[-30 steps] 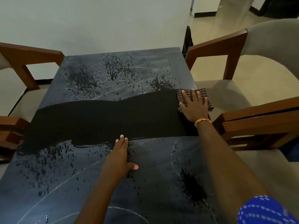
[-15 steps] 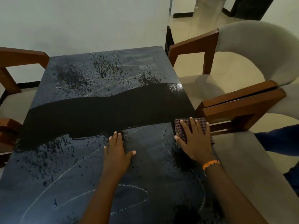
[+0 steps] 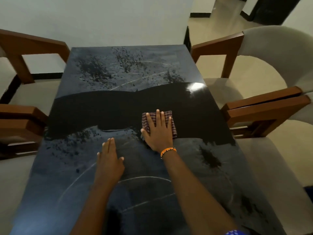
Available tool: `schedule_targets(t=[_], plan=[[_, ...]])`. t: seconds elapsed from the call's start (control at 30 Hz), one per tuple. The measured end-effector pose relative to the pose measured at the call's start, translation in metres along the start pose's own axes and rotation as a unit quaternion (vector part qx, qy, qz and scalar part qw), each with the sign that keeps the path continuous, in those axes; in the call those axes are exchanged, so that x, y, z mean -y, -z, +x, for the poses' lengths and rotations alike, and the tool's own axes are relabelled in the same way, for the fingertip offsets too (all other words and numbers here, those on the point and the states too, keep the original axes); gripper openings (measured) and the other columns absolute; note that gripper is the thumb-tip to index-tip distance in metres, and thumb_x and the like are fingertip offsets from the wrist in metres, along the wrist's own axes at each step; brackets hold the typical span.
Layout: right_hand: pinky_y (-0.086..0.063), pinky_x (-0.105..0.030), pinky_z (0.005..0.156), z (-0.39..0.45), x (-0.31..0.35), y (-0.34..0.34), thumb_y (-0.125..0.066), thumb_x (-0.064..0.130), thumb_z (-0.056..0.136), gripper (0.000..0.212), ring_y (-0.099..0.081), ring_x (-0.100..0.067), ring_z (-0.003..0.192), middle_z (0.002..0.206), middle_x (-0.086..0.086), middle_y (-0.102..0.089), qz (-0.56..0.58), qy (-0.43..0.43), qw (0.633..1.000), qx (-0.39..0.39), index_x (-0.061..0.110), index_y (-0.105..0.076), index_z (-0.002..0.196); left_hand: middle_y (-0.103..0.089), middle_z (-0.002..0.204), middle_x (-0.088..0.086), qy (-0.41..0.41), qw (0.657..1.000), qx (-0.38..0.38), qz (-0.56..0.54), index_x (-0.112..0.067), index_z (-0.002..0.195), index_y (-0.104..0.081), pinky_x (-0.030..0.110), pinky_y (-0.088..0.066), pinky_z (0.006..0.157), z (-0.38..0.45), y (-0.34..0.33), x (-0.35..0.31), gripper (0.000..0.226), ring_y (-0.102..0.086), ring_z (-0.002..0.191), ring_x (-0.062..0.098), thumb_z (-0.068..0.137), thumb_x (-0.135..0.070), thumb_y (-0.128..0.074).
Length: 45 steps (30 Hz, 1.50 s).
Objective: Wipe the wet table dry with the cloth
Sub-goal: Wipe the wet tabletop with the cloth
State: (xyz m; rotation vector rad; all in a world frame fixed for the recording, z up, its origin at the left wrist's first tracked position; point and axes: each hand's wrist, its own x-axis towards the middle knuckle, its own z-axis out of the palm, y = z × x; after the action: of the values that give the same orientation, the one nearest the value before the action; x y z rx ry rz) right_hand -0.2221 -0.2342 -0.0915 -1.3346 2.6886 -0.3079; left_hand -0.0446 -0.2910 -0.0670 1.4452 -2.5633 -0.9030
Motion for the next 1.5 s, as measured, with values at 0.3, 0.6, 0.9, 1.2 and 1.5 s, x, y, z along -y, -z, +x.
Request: schedule_targets(t=[0.3, 0.6, 0.9, 1.2, 1.5], plan=[[0.005, -0.054, 0.117, 0.03, 0.198, -0.049, -0.036, 0.049, 0.093, 0.068, 0.0, -0.034, 0.146, 0.159, -0.016, -0.001, 0.003, 0.098, 0.995, 0.02, 0.025, -0.011, 0.151, -0.017, 0.155, 0.012, 0.07, 0.995, -0.074, -0.025, -0.004, 0.146, -0.016, 0.041, -0.008, 0.118, -0.007, 0.084, 0.145, 0.063, -0.01, 0.145, 0.026, 0.091, -0.004, -0.047], [0.005, -0.051, 0.118, 0.034, 0.319, -0.082, -0.039, 0.049, 0.092, 0.067, -0.001, -0.032, 0.147, 0.159, -0.014, -0.005, -0.011, 0.183, 0.982, 0.051, 0.025, -0.017, 0.15, -0.017, 0.156, 0.01, 0.15, 0.982, -0.079, -0.081, -0.007, 0.147, -0.014, 0.029, -0.014, 0.115, -0.027, 0.114, 0.226, 0.056, -0.016, 0.144, 0.021, 0.095, -0.001, -0.036], [0.001, -0.047, 0.117, -0.004, 0.215, -0.06, -0.039, 0.054, 0.089, 0.068, -0.01, -0.026, 0.147, 0.159, -0.006, -0.011, -0.024, 0.169, 0.985, 0.018, 0.032, -0.017, 0.149, -0.048, 0.138, 0.016, 0.086, 0.985, -0.043, -0.145, -0.008, 0.139, -0.039, 0.017, -0.028, 0.097, -0.029, 0.118, 0.198, 0.046, -0.045, 0.126, 0.028, 0.094, 0.0, -0.039], [-0.002, -0.055, 0.117, -0.037, 0.072, -0.027, -0.041, 0.052, 0.092, 0.068, -0.003, -0.03, 0.147, 0.16, -0.011, -0.004, -0.038, -0.125, 0.991, -0.002, 0.029, -0.013, 0.15, -0.048, 0.138, 0.018, 0.075, 0.99, -0.036, -0.116, -0.009, 0.141, -0.035, 0.033, -0.033, 0.107, -0.022, 0.114, 0.21, 0.053, -0.046, 0.125, 0.032, 0.09, 0.007, -0.036], [0.006, -0.054, 0.115, -0.035, 0.28, -0.075, -0.036, 0.049, 0.093, 0.067, 0.0, -0.033, 0.147, 0.159, -0.015, -0.001, -0.008, 0.093, 0.995, 0.029, 0.028, -0.009, 0.15, -0.051, 0.137, 0.013, 0.086, 0.979, -0.057, -0.175, -0.008, 0.135, -0.046, 0.021, -0.026, 0.109, -0.046, 0.118, 0.216, 0.058, -0.049, 0.121, 0.023, 0.084, 0.017, -0.034]])
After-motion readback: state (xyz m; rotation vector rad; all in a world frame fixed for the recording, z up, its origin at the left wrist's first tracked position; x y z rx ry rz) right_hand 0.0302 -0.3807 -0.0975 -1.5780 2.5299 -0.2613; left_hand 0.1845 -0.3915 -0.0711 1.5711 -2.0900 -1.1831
